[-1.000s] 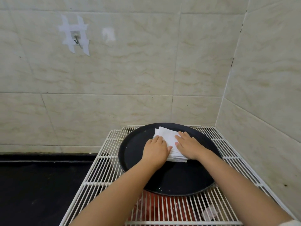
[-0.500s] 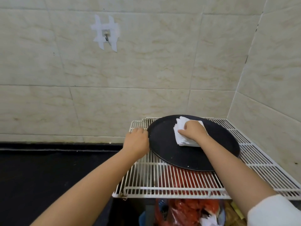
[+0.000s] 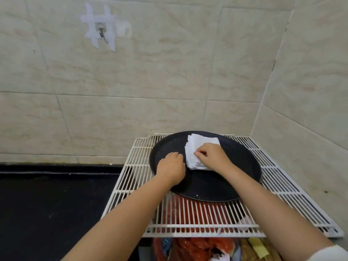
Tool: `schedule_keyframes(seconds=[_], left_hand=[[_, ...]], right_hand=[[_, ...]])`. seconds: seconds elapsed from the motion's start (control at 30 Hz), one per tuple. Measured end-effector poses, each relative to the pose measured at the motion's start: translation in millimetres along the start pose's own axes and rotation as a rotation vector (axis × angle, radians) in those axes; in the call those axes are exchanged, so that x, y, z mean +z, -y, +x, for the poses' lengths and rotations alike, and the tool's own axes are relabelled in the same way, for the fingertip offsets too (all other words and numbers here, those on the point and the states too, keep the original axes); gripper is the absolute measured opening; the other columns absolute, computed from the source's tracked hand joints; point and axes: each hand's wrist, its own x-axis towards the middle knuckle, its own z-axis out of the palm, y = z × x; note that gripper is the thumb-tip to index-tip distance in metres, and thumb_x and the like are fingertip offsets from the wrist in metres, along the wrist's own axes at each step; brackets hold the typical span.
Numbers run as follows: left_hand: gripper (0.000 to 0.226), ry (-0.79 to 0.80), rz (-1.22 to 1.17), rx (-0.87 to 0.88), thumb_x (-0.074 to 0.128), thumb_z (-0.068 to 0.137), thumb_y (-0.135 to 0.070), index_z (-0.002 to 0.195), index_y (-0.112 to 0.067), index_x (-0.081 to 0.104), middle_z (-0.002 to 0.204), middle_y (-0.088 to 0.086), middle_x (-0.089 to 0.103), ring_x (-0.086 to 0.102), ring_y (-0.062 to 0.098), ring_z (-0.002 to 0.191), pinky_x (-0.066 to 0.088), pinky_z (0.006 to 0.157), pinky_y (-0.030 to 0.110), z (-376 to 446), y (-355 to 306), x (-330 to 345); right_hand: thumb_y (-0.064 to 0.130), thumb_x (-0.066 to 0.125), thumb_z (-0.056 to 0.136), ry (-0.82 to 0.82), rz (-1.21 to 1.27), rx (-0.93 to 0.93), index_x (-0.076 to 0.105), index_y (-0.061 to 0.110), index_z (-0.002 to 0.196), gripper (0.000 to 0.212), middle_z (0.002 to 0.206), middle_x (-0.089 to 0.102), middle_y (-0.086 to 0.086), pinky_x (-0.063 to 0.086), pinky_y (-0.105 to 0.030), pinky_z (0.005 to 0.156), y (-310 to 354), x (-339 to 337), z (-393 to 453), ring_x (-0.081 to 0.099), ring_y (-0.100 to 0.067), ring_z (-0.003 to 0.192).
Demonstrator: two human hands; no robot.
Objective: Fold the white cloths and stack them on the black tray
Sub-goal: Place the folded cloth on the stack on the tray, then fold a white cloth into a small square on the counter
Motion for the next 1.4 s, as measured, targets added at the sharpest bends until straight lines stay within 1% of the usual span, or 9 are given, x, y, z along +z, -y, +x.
schedule_keyframes(seconds=[0.07, 0.2, 0.33, 0.43, 0.5, 0.67, 0.93, 1.2, 1.4], left_hand=[[0.037, -0.006, 0.0, -0.012, 0.034, 0.099, -0.023, 0.131, -0.007, 0.044, 0.143, 0.009, 0.041, 0.036, 0.024, 0.133, 0.035, 0.107, 0.038, 3.1, 3.1, 1.6], [0.035, -0.048, 0.024, -0.049, 0.035, 0.098, -0.019, 0.129, -0.005, 0.045, 0.141, 0.011, 0.042, 0.037, 0.026, 0.132, 0.036, 0.105, 0.039, 1.3, 20.8, -4.5], [0.029, -0.088, 0.056, -0.102, 0.038, 0.094, -0.015, 0.117, -0.004, 0.05, 0.128, 0.013, 0.049, 0.047, 0.032, 0.12, 0.04, 0.097, 0.042, -11.1, 58.3, -19.1], [0.034, -0.119, 0.112, -0.141, 0.036, 0.095, -0.016, 0.126, -0.004, 0.045, 0.136, 0.013, 0.044, 0.043, 0.031, 0.125, 0.038, 0.1, 0.041, -29.4, 90.3, -37.4], [0.038, -0.149, 0.166, -0.173, 0.034, 0.098, -0.021, 0.132, -0.006, 0.04, 0.14, 0.012, 0.041, 0.038, 0.029, 0.13, 0.035, 0.102, 0.041, -47.4, 113.9, -53.6], [0.048, -0.188, 0.282, -0.327, 0.032, 0.099, -0.034, 0.14, -0.011, 0.031, 0.151, 0.01, 0.027, 0.018, 0.025, 0.143, 0.024, 0.111, 0.041, -123.4, 190.1, -96.7], [0.049, -0.211, 0.387, -0.734, 0.034, 0.097, -0.039, 0.138, -0.012, 0.034, 0.146, 0.01, 0.032, 0.021, 0.026, 0.141, 0.026, 0.11, 0.043, -329.4, 361.7, -155.1], [0.043, -0.19, 0.368, -1.098, 0.037, 0.096, -0.039, 0.129, -0.012, 0.04, 0.133, 0.008, 0.042, 0.031, 0.026, 0.132, 0.031, 0.105, 0.043, -502.5, 489.1, -181.4], [0.056, -0.158, 0.368, -1.234, 0.032, 0.097, -0.045, 0.142, -0.012, 0.027, 0.151, 0.012, 0.024, 0.011, 0.027, 0.144, 0.019, 0.114, 0.046, -574.5, 605.6, -183.7]], right_hand=[[0.023, 0.05, 0.092, 0.077, -0.001, -0.021, 0.065, -0.007, 0.091, 0.033, 0.097, 0.065, -0.023, 0.041, -0.033, 0.082, -2.1, 1.5, 1.9, 0.056, -0.026, 0.089], [0.023, 0.044, 0.096, 0.183, -0.064, -0.091, 0.054, 0.005, 0.126, 0.036, 0.131, 0.053, -0.011, 0.034, -0.031, 0.105, -4.8, 4.1, 1.8, 0.046, -0.024, 0.123], [0.025, 0.034, 0.098, 0.209, -0.248, -0.063, 0.056, 0.001, 0.107, 0.033, 0.118, 0.058, -0.014, 0.04, -0.037, 0.091, 9.4, 4.9, -0.3, 0.054, -0.029, 0.107], [0.031, 0.037, 0.097, 0.088, -0.514, -0.129, 0.056, 0.002, 0.107, 0.036, 0.113, 0.06, -0.014, 0.041, -0.038, 0.086, 37.8, -0.2, 6.4, 0.056, -0.031, 0.104], [0.031, 0.04, 0.095, 0.022, -0.495, -0.2, 0.055, 0.002, 0.111, 0.036, 0.116, 0.058, -0.016, 0.041, -0.038, 0.087, 69.8, 3.8, 14.1, 0.053, -0.033, 0.109], [0.029, 0.042, 0.093, 0.043, -0.288, -0.321, 0.051, 0.005, 0.125, 0.041, 0.127, 0.053, -0.017, 0.041, -0.039, 0.094, 201.1, 45.1, 28.5, 0.048, -0.035, 0.118], [0.04, 0.039, 0.095, 0.163, -0.127, -0.664, 0.032, 0.016, 0.14, 0.052, 0.146, 0.034, -0.007, 0.024, -0.046, 0.11, 465.6, 148.7, -13.3, 0.028, -0.027, 0.136], [0.043, 0.037, 0.095, 0.327, -0.078, -0.905, 0.025, 0.017, 0.143, 0.056, 0.15, 0.027, -0.007, 0.023, -0.049, 0.112, 672.1, 243.2, -69.8, 0.024, -0.028, 0.138], [0.047, 0.034, 0.095, 0.43, -0.055, -0.987, 0.017, 0.02, 0.147, 0.061, 0.155, 0.015, -0.009, 0.016, -0.051, 0.115, 806.6, 322.3, -74.8, 0.011, -0.028, 0.143]])
